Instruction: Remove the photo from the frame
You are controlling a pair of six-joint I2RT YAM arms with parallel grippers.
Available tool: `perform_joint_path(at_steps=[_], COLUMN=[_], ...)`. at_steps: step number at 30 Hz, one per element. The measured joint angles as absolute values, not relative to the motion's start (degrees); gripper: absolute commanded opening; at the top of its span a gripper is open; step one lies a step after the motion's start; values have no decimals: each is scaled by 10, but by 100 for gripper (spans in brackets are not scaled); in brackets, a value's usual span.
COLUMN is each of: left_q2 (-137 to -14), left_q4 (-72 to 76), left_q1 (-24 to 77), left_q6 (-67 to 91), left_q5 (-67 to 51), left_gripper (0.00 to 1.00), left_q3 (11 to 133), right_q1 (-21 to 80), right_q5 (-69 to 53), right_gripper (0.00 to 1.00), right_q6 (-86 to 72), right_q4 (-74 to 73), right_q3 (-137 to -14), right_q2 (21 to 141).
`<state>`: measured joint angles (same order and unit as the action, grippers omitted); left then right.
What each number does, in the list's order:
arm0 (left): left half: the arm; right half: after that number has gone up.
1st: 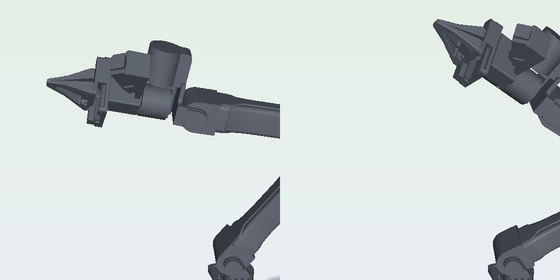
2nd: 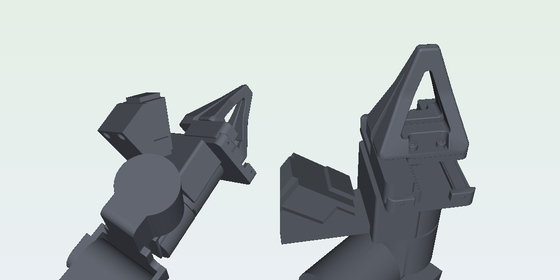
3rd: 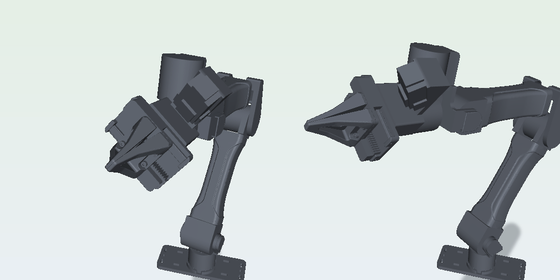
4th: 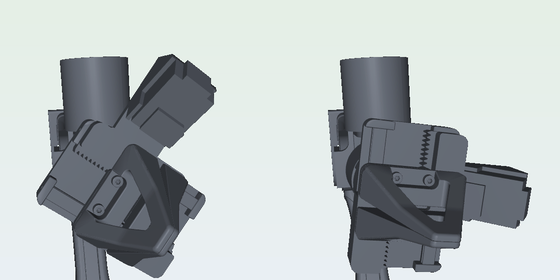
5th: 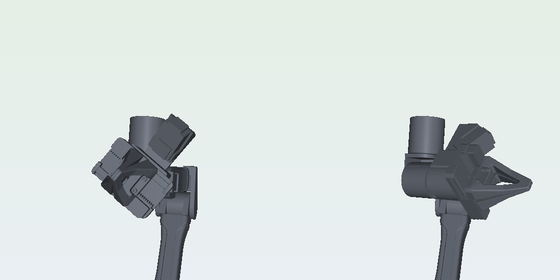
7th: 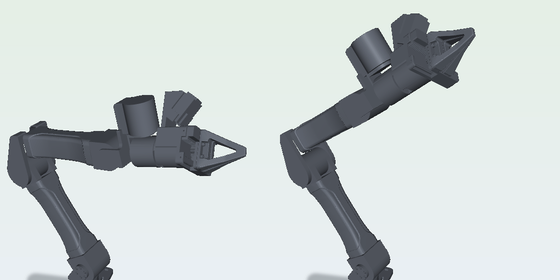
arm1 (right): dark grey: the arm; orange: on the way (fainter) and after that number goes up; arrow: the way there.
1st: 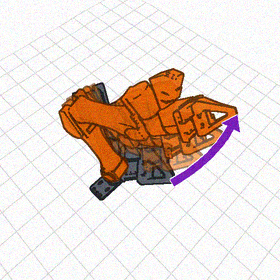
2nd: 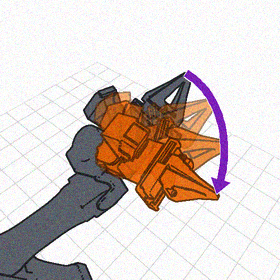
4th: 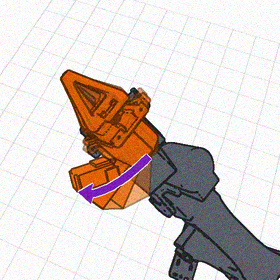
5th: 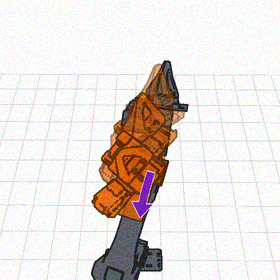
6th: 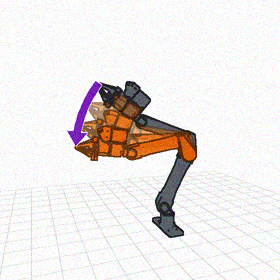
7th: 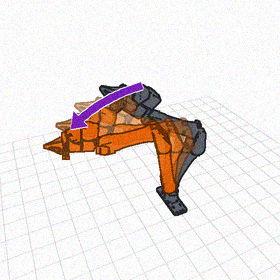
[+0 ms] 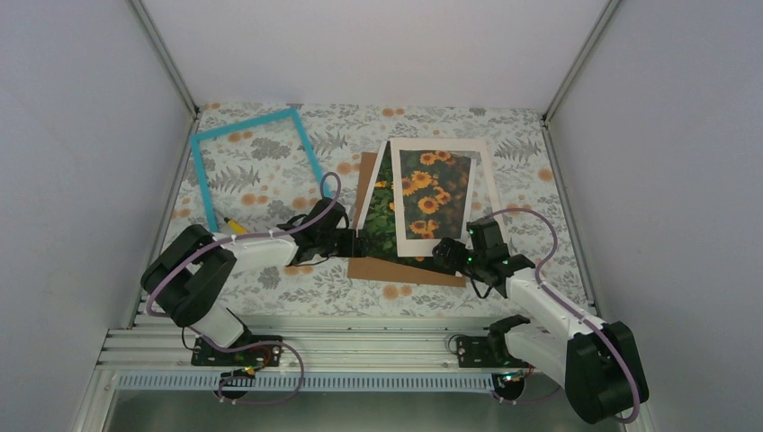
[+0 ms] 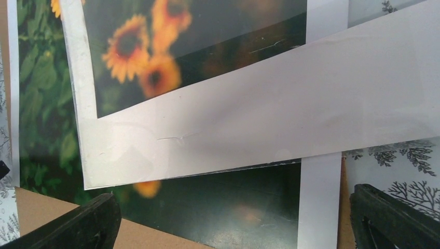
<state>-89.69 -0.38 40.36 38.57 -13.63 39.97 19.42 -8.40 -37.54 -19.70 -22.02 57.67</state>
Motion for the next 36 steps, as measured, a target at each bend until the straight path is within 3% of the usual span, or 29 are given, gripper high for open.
perform_joint_path(at_steps=[36], left_q2=[-898], left_q4=[-12], left_q1=[415], left_q6=[397], left_q5=[-108], left_gripper=[87], left_q3=[394], right_q1=[194], right_q5=[-106], right_gripper=[100], right_q6=[-373], right_q4=[-189], right_q3=[-217], right_q2=[570])
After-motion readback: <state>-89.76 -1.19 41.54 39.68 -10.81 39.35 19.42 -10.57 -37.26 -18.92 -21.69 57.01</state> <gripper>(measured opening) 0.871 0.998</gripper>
